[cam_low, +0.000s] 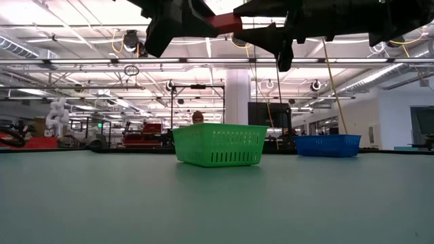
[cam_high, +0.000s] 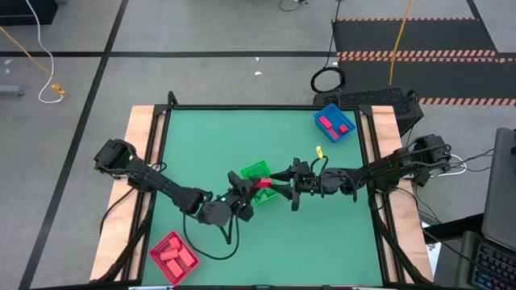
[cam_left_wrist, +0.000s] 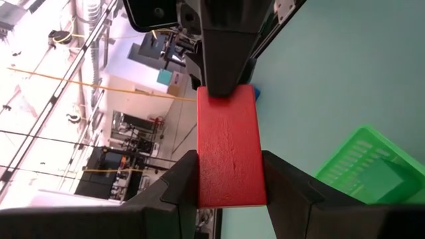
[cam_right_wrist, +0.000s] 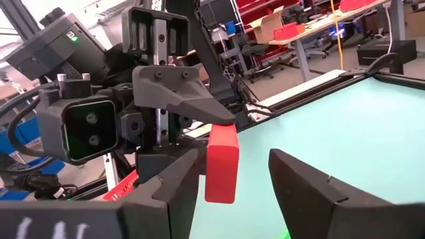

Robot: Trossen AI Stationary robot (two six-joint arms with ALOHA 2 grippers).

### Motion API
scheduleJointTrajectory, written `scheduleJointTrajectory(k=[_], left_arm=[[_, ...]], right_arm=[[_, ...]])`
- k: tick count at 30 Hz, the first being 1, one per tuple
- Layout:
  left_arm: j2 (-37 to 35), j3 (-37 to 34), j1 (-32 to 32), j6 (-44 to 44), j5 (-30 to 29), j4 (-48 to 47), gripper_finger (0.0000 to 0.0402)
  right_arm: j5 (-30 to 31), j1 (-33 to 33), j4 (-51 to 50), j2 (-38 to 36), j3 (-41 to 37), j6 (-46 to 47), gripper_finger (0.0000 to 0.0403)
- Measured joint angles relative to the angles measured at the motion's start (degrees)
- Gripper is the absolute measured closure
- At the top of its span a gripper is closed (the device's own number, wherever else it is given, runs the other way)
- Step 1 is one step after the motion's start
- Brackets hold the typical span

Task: Sort & place blocks by color
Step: Put the light pink block into the blue bin

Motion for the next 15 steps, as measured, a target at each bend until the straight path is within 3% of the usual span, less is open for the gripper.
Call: scheduleJointTrajectory(k=[11, 15], left_arm=[[0.0, 0.0, 0.8, -0.4, 0.2, 0.1, 0.0267], [0.0, 0.0, 1.8, -1.8, 4.6, 2.4, 0.0267]], right_arm=[[0.0, -0.1, 0.0, 0.0, 0.0, -1.0, 0.0233], [0.0, -0.1, 0.0, 0.0, 0.0, -1.1, 0.0253]])
